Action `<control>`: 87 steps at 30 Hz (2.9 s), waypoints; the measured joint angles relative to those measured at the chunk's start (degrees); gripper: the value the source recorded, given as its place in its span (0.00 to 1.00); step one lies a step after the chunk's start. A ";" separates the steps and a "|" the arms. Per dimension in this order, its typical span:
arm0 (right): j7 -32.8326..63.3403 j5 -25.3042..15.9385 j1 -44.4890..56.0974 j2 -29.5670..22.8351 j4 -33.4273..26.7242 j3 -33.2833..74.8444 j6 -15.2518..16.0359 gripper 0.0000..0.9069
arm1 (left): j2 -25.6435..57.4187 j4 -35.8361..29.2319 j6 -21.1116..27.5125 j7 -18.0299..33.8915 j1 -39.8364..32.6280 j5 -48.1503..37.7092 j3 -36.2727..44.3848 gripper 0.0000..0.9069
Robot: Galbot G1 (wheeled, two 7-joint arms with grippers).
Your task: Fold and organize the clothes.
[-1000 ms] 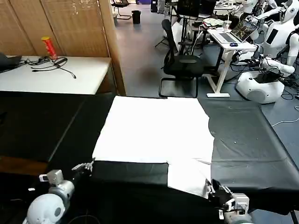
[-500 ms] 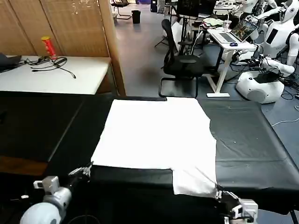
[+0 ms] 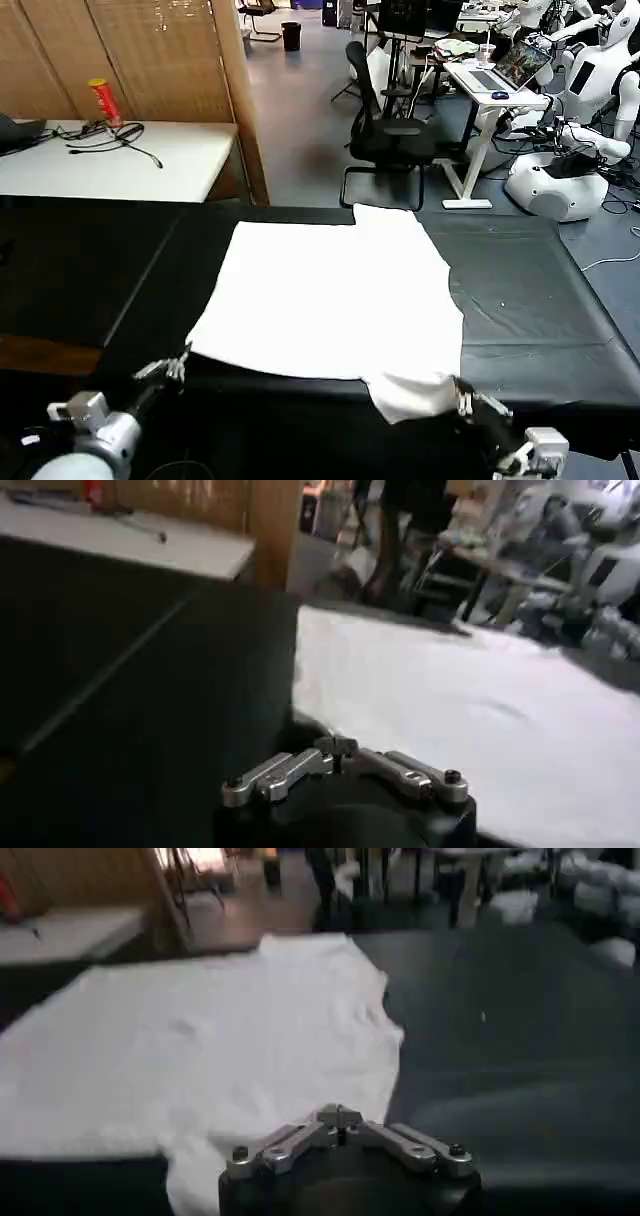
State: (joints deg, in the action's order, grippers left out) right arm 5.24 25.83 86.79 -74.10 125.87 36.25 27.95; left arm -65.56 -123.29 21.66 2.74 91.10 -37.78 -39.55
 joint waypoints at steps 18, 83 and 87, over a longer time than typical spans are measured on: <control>1.58 -1.59 -21.09 0.81 -19.12 -7.35 -0.79 0.00 | -0.08 13.10 -2.67 -2.51 -13.64 7.78 3.96 0.00; -1.49 -3.38 -4.12 9.06 -7.39 -4.30 7.61 0.00 | 2.00 19.94 2.21 -2.32 -16.08 8.66 7.45 0.00; 0.48 -0.70 -1.27 10.88 -4.15 -3.01 12.57 0.00 | 2.56 17.48 4.63 0.75 -14.52 9.06 7.40 0.00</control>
State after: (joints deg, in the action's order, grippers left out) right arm 5.72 25.13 85.52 -63.22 121.72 33.24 40.53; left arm -63.00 -105.80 26.29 3.49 76.58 -28.73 -32.15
